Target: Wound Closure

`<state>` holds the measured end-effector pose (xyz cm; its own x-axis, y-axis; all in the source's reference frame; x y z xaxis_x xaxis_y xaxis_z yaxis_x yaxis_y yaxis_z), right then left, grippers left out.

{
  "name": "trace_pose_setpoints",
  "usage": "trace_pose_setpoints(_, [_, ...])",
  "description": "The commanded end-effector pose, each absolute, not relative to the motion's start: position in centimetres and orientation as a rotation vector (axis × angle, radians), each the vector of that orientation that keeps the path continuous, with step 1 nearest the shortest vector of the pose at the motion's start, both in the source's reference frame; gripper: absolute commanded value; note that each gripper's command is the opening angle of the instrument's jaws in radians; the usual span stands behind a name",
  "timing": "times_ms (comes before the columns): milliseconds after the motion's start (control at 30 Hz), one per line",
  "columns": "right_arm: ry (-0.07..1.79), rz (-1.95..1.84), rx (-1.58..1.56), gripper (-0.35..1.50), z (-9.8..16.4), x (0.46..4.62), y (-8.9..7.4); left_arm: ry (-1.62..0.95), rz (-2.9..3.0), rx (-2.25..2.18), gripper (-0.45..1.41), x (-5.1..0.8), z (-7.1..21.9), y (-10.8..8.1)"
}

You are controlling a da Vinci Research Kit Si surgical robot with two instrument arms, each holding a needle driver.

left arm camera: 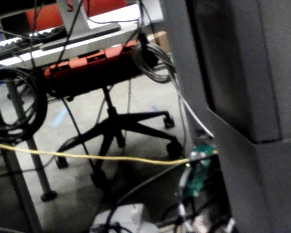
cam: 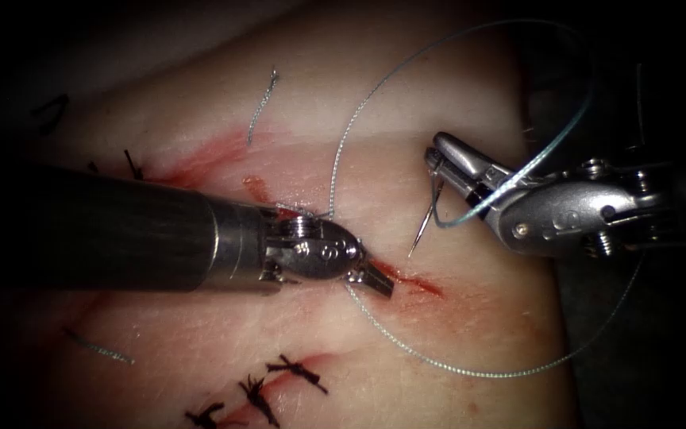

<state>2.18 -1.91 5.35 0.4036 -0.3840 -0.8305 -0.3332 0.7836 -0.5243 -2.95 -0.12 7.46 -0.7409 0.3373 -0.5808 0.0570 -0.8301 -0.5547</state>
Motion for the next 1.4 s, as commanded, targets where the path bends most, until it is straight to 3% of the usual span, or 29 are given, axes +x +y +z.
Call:
trace_pose_setpoints(33, [1.186,-0.037,-0.712,-0.35,5.38,2.27,-1.95,-0.836,2.654,-1.064,-0.45,-3.02,7.51,-0.16])
trace_pose_setpoints(1400, [1.208,-0.303,-0.822,-0.35,5.67,2.38,-2.22,-0.842,2.575,-0.998,-0.45,-2.95,7.56,-0.24])
